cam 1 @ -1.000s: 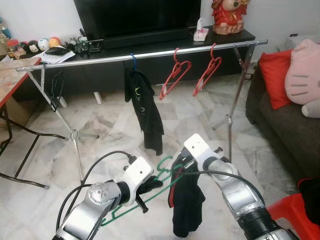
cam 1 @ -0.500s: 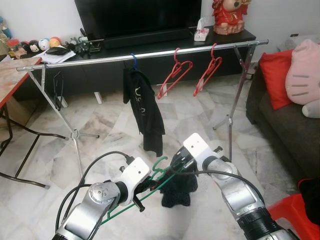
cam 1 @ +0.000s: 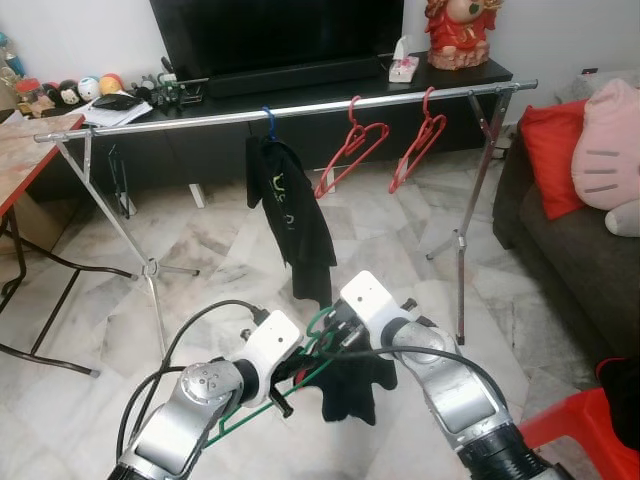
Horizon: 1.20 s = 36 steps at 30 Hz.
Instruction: Hang hanger
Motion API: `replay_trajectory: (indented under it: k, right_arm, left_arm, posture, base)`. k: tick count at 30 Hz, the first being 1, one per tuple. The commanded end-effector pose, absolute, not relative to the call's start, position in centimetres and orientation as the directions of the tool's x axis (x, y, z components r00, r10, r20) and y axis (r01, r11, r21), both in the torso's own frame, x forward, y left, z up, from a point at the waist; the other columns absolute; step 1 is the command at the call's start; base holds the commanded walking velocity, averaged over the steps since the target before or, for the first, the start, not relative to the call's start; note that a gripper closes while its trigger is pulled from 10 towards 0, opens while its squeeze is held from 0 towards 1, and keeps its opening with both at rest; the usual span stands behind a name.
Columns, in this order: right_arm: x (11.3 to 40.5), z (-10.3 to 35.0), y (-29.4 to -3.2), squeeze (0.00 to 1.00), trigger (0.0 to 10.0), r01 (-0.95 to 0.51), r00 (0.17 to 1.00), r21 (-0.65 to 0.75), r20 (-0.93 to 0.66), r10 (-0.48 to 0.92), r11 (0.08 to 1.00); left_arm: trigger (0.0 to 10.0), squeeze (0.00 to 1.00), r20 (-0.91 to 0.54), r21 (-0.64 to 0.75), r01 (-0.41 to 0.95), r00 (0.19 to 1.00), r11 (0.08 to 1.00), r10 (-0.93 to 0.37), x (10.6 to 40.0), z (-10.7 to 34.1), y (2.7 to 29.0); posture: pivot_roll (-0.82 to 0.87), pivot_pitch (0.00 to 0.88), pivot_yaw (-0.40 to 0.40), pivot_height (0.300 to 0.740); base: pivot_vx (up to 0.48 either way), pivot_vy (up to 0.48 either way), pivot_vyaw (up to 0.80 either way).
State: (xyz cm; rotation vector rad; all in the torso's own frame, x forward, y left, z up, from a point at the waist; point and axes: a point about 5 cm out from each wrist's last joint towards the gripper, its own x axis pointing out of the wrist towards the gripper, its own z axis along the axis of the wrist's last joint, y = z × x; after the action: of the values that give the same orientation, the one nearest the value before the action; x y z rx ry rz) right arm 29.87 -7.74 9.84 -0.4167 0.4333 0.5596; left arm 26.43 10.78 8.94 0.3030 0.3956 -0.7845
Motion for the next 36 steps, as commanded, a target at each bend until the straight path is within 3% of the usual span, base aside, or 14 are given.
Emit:
replay_trajectory:
  k: [1,5,10,19,36]
  right_arm:
    - [29.8,10.6,-7.4,0.0,10.0,-0.588,0.767,-0.241,-0.469,0.438,0.772]
    - [29.7,10.4,-7.3,0.0,10.0,-0.569,0.782,-0.286,-0.478,0.4,0.771]
    - [30.1,10.3,-8.3,0.0,10.0,-0.538,0.798,-0.318,-0.49,0.351,0.781]
    - [30.1,9.6,-8.8,0.0,10.0,-0.531,0.808,-0.396,-0.504,0.306,0.749]
    - [29.3,9.9,-7.5,0.0,10.0,-0.577,0.775,-0.337,-0.513,0.369,0.744]
  left_arm:
    - [10.0,0.0,-0.433,0.136,0.715,0.666,0.686,-0.608,26.9,9.4,11.2]
    - [10.0,0.0,-0.535,0.146,0.741,0.616,0.656,-0.578,26.3,8.5,12.1]
    - [10.0,0.0,-0.537,0.184,0.682,0.673,0.708,-0.509,26.7,8.6,13.5]
    - [10.0,0.0,-0.545,0.203,0.674,0.68,0.71,-0.49,26.6,9.0,14.5]
    - [10.0,0.0,-0.429,0.202,0.633,0.743,0.747,-0.514,27.8,10.3,13.4]
  posture:
    - [-0.1,0.0,0.112,0.74]
    - [-0.1,0.0,0.117,0.74]
    - [-0.09,0.0,0.117,0.74]
    - [-0.09,0.0,0.117,0.74]
    - [-0.09,0.0,0.117,0.74]
  base:
    - [0.0,0.0,0.0]
    - [0.0,0.0,0.0]
    - [0.0,0.0,0.0]
    - [0.0,0.0,0.0]
    - [0.0,0.0,0.0]
